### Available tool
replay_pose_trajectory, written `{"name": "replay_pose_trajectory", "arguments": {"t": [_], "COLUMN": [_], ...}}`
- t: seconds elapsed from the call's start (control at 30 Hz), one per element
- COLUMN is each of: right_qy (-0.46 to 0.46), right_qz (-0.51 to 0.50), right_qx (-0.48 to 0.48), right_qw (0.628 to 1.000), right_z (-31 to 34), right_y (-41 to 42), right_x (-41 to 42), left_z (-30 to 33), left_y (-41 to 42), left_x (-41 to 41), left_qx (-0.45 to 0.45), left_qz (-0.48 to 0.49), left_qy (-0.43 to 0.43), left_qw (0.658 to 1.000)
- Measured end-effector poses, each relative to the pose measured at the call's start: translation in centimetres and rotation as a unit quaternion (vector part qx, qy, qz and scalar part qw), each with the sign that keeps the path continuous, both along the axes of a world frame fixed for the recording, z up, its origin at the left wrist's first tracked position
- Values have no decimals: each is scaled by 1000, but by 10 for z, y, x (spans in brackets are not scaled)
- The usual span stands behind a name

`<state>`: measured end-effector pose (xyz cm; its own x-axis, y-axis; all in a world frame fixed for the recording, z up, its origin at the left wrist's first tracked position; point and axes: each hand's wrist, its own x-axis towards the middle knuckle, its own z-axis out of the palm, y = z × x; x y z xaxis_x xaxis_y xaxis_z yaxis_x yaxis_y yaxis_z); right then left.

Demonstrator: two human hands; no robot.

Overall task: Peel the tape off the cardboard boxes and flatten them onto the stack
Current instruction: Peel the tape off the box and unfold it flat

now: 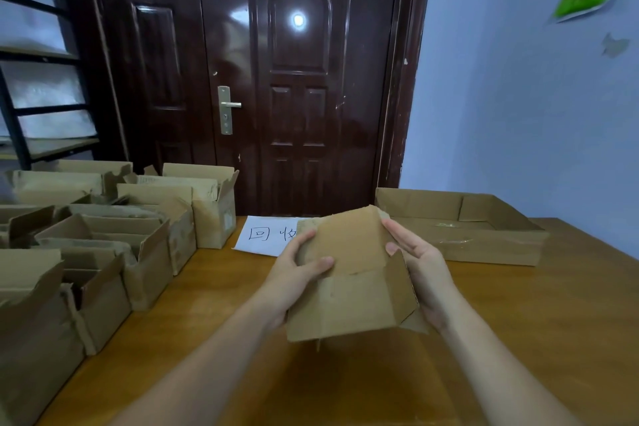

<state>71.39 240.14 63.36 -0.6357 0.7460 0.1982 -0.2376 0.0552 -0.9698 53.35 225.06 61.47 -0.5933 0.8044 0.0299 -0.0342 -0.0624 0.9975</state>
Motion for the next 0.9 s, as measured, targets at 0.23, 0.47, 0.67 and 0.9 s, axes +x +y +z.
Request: {"name": "replay_pose_trajectory", "arguments": {"t": [0.23,0.47,0.67,0.9], "right_qy": [-258,-407,-484,-498], "right_qz": [105,145,149,166], "right_qx": [183,343,424,464], "right_qw": [943,834,751,713], "right_z": [-12,-56,-74,-86], "right_y": [8,-3,1,6], "right_x": [-2,-20,-23,-18], "left_z": [-11,-43,-60,-64], "left_y": [-4,-17,-23,-23], "left_x": [-18,-30,-18,-2], "left_qx": [-106,-271,-433,-448], "left_qz": [98,61,50,58], "left_qy": [255,341,477,612], "left_qw": [956,898,763,649]}}
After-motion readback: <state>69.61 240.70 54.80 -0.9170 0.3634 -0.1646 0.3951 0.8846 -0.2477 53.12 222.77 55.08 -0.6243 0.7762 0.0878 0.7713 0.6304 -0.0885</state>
